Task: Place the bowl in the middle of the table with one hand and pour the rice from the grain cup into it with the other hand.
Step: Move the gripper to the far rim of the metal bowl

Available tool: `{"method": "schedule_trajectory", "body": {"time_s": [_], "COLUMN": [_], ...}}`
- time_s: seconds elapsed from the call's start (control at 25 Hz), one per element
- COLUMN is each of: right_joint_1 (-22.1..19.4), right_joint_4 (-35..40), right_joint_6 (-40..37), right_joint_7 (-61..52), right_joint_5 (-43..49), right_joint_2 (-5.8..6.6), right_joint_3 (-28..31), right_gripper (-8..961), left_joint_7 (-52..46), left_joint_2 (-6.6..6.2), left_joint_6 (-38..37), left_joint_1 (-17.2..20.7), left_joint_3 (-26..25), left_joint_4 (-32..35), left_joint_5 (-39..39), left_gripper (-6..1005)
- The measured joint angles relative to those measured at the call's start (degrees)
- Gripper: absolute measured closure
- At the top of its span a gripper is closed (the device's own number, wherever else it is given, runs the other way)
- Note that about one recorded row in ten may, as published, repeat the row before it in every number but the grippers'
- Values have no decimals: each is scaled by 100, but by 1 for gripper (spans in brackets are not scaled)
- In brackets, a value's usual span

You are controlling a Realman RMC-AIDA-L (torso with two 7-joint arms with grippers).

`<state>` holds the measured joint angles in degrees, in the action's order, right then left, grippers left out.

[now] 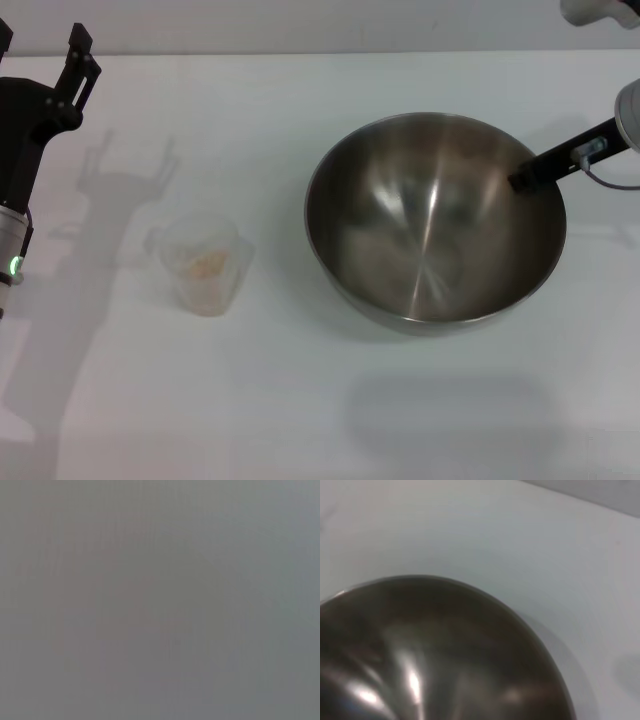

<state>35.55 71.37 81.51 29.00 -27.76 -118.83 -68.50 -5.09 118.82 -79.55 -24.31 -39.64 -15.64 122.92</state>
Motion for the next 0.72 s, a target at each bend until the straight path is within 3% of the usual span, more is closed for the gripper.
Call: {"method": "schedule_trajectory", "body": {"time_s": [0.72], "right_joint_1": [-127], "right_joint_4": [589], "right_joint_6": [-188], "right_joint_7": [244], "right_joint_5": [-794], "right_joint_2": [-9], "right_joint_3": [-64], "right_gripper": [903], "left_joint_7": [0], "left_joint_2": [0], "left_joint_6": [0], "left_joint_1": [-21], "left_joint_3": [0], "left_joint_4": [0], "left_joint_5": [0], "left_gripper": [188]}}
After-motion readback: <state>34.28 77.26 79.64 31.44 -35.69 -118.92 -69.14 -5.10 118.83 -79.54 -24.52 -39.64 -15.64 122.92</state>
